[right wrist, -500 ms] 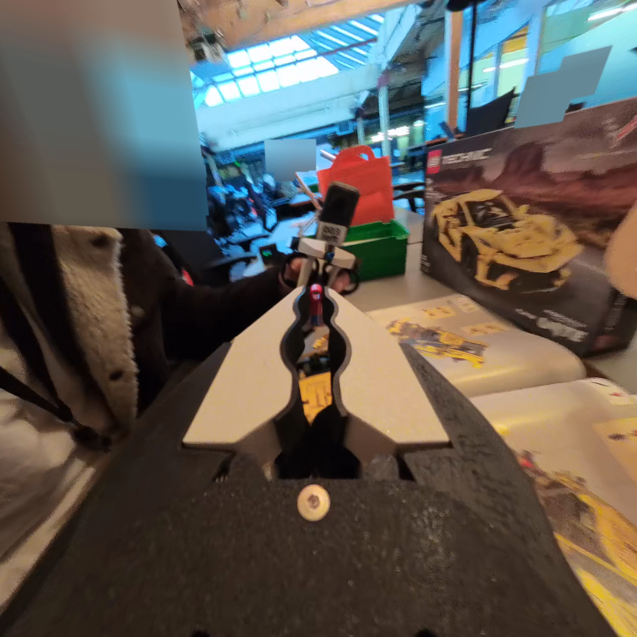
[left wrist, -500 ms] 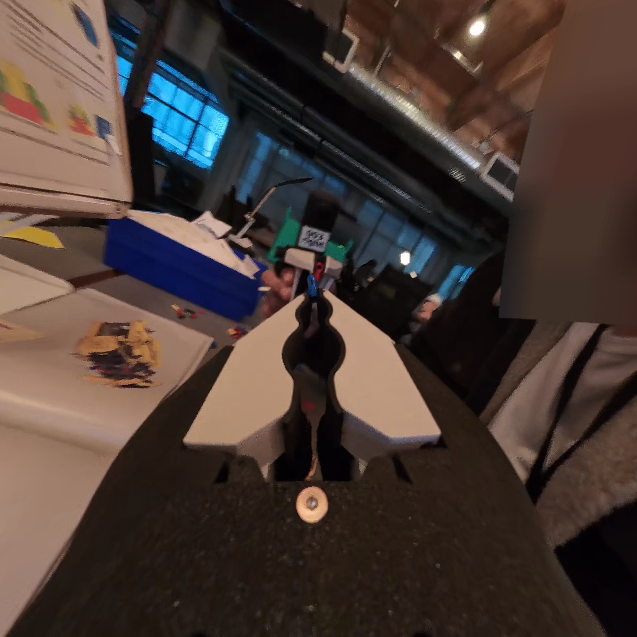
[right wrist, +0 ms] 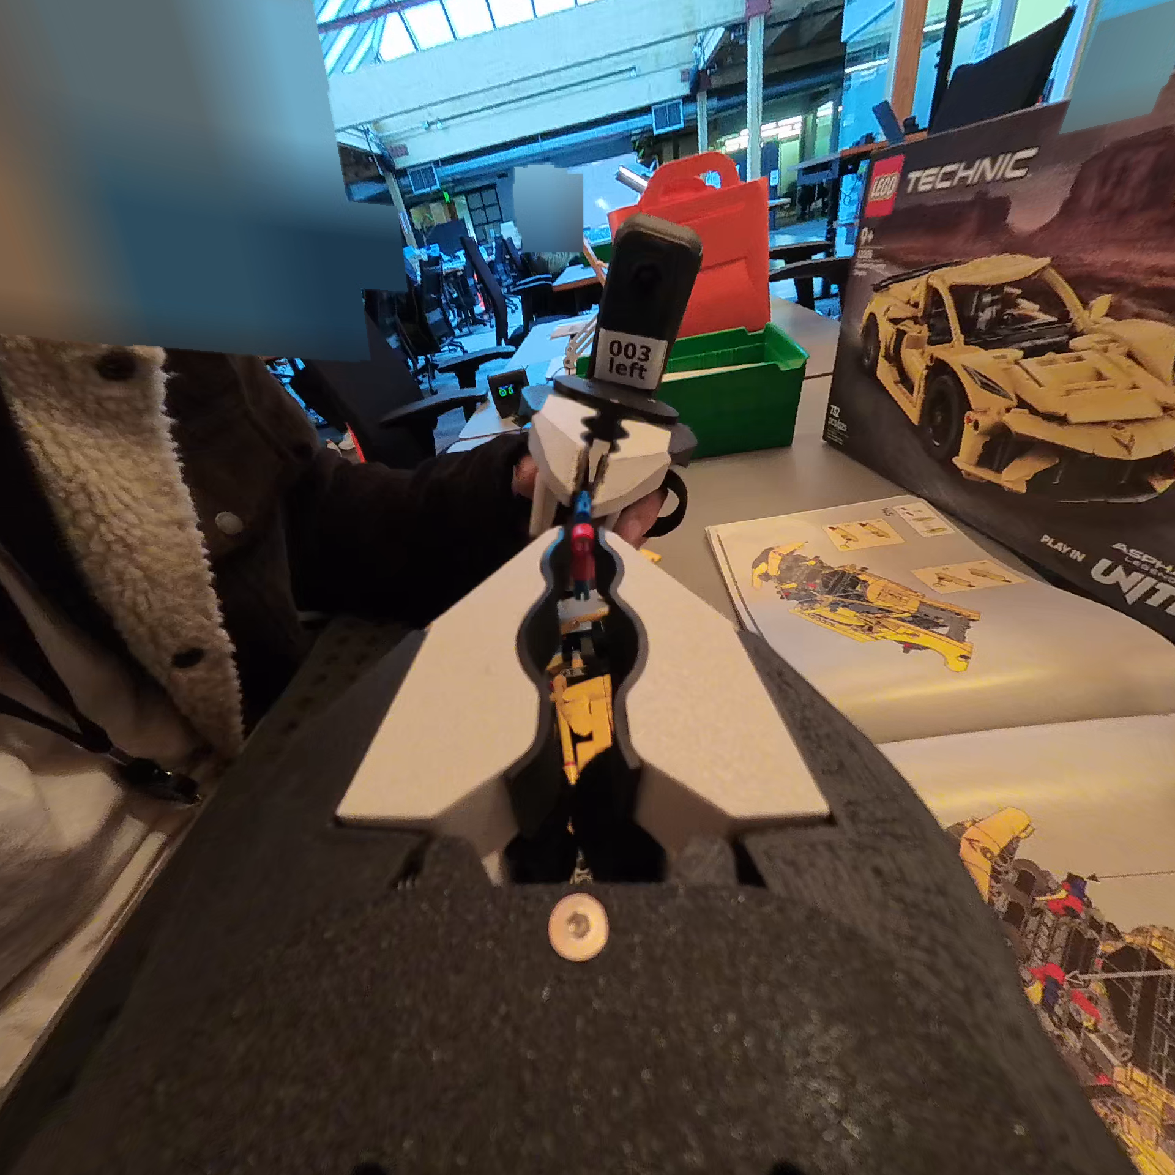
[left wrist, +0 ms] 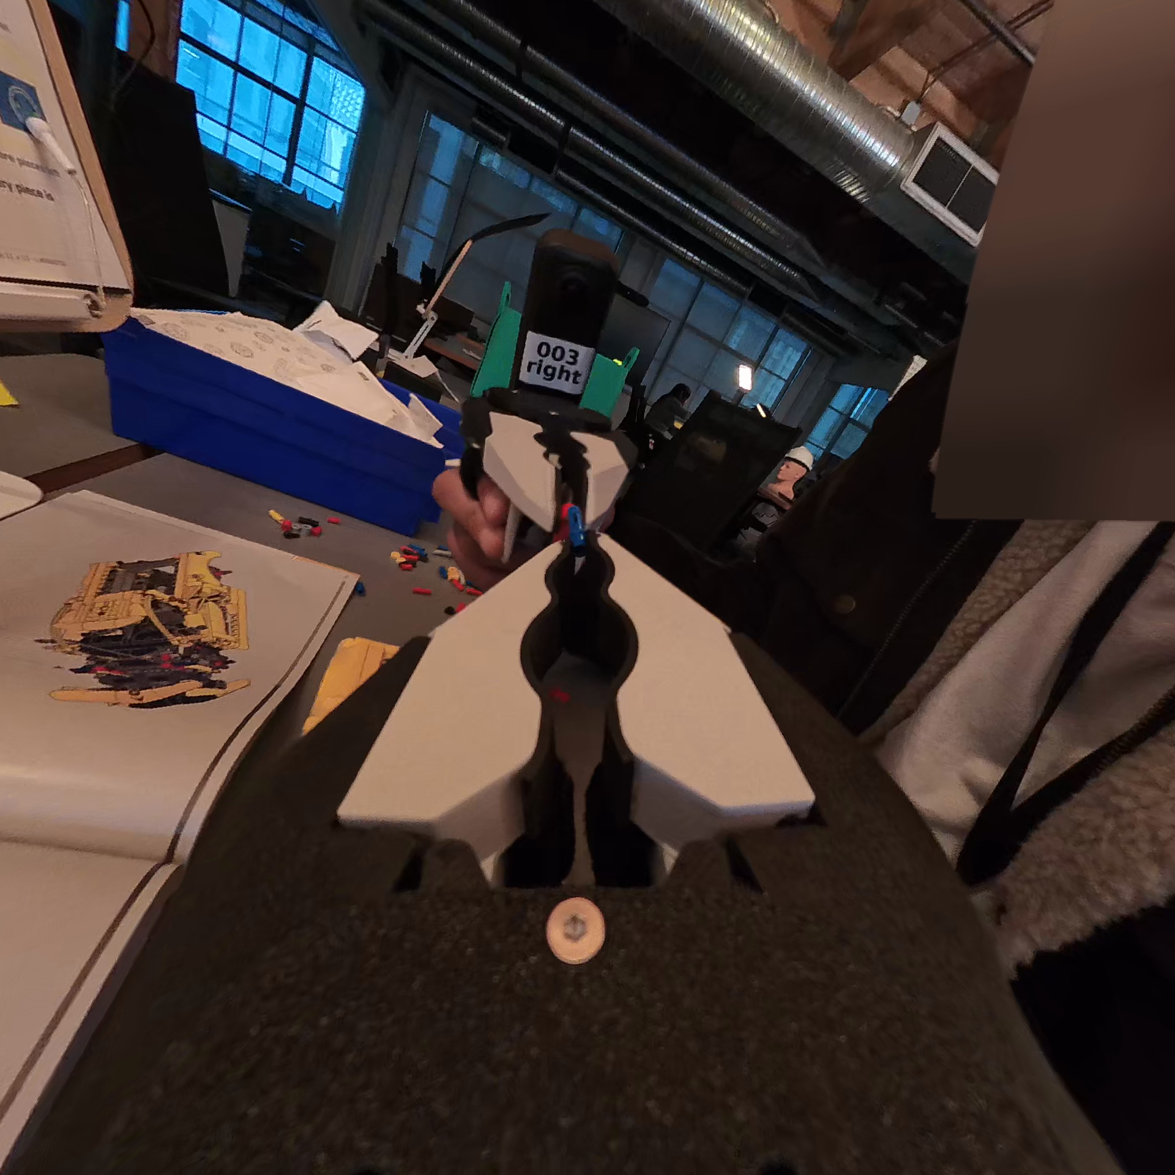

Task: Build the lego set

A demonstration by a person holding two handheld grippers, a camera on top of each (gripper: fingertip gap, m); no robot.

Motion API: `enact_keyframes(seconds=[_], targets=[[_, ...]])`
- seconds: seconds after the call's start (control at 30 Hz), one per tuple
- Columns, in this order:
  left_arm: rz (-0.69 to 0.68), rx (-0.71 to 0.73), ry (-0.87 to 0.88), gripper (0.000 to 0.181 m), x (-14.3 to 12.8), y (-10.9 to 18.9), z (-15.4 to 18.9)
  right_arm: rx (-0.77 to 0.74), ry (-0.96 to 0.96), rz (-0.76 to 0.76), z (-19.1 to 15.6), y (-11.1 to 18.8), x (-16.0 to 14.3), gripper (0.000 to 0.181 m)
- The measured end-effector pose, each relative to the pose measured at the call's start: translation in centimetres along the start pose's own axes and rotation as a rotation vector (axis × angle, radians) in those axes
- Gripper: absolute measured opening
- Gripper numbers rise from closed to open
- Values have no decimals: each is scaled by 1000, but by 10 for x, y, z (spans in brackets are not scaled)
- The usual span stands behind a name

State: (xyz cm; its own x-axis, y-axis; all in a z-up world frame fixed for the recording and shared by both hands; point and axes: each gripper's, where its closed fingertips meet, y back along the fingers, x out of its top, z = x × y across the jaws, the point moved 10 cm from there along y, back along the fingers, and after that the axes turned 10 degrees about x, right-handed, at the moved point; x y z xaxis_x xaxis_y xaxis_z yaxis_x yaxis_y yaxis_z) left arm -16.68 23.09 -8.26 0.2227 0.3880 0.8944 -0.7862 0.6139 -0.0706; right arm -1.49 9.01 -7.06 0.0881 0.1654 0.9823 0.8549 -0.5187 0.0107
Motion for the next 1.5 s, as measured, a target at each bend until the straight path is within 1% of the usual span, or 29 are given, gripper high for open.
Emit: enact_keyframes(seconds=[0.43, 0.67, 0.83, 0.9, 1.0, 1.1, 1.23, 1.3, 1.43, 1.5], targets=[[-16, 5, -6, 3, -1, -2, 1, 27, -28, 36, 1, 0, 0, 6], [-19, 12, -25, 3, -2, -2, 2, 31, -42, 25, 2, 0, -1, 6], [11, 93, -177, 3, 0, -3, 8, 47, -104, 68, 6, 2, -3, 6], [29, 140, -264, 3, 1, -3, 11, 61, -144, 96, 8, 2, -3, 6], [6, 192, -329, 3, 0, -5, 12, 51, -156, 88, 11, 5, -6, 6], [-2, 173, -313, 3, -2, -6, 12, 63, -154, 90, 9, 5, -5, 6], [-30, 95, -219, 3, -5, -7, 9, 66, -102, 36, 4, 4, -4, 6], [-46, 57, -173, 3, -6, -6, 7, 59, -73, -18, 1, 3, -4, 6], [-90, 33, -164, 3, -8, -6, 8, 49, -40, -107, -4, 2, -5, 6], [-90, 22, -154, 3, -8, -6, 7, 49, -38, -101, -5, 2, -4, 5]])
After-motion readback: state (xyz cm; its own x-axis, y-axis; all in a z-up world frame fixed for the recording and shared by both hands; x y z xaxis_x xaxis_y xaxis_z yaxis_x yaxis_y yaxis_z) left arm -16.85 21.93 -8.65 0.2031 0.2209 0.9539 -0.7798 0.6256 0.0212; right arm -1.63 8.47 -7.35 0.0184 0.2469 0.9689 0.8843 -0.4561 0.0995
